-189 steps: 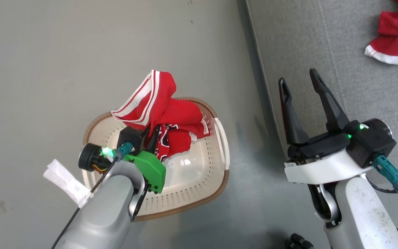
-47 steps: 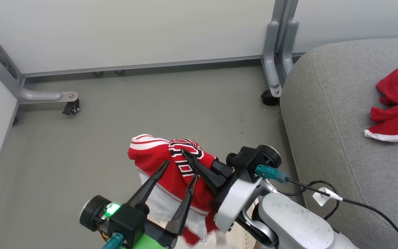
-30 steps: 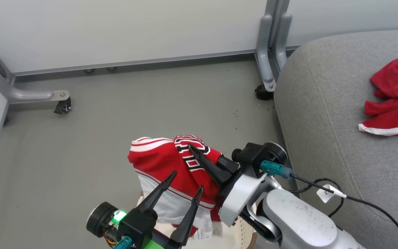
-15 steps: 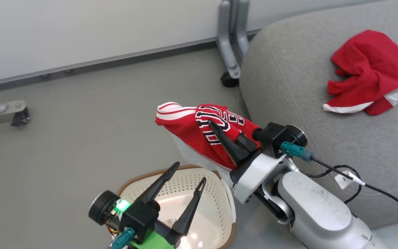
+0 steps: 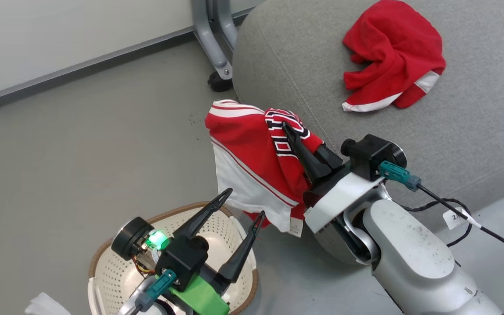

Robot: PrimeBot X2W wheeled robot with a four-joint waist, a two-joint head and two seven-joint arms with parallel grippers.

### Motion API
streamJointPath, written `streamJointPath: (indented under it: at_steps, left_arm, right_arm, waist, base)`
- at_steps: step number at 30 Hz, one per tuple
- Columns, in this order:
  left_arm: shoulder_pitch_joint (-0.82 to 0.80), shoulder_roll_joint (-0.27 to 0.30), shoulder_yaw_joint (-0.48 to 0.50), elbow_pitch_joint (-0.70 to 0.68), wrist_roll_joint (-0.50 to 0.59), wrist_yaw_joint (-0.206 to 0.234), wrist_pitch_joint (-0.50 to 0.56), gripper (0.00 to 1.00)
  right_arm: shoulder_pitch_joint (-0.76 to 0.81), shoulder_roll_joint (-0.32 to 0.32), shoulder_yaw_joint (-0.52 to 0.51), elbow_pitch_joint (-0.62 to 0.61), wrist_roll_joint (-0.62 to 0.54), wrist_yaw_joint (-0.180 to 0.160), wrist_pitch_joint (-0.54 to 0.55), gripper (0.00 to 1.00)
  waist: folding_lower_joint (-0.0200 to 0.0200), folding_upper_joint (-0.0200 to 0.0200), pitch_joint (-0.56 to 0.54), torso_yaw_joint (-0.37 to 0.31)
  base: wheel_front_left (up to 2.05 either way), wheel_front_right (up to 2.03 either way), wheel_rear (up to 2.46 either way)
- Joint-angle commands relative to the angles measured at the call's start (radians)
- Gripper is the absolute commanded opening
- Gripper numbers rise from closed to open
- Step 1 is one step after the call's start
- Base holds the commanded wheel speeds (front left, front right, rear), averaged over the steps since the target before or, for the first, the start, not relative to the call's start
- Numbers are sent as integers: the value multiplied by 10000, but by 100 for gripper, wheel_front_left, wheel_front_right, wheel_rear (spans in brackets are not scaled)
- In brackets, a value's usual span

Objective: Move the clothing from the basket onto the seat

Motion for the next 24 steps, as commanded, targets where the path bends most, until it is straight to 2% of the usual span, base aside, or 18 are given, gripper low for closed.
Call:
streamJointPath:
  at_steps: [1, 7, 12, 18, 24]
  left_arm:
    - [-225, 142, -17, -31, 88, -50, 85, 100]
    - [-443, 276, -19, -158, 80, -96, 319, 100]
    - [-622, 370, -10, -354, 133, -71, 465, 100]
    - [-1068, 308, -40, -526, 252, -122, 509, 100]
    - [-1687, 350, 6, -738, 506, -131, 558, 100]
  right_arm:
    - [-59, 49, -135, -42, -51, 0, -117, 0]
    - [-57, 174, -617, 39, -112, 0, -239, 0]
    - [-284, 157, -1198, 108, -120, 0, -302, 0]
    - [-1041, -236, -2386, 159, -231, 0, -350, 0]
    - [-2293, -942, -3794, 15, -417, 0, -346, 0]
  waist:
    - [0, 0, 666, -807]
    - [0, 0, 1048, -1296]
    - [0, 0, 1352, -1423]
    - [0, 0, 1850, -1131]
    - [0, 0, 2503, -621]
  base:
    - [0, 0, 0]
    - [0, 0, 0]
    - [0, 0, 0]
    - [0, 0, 0]
    - [0, 0, 0]
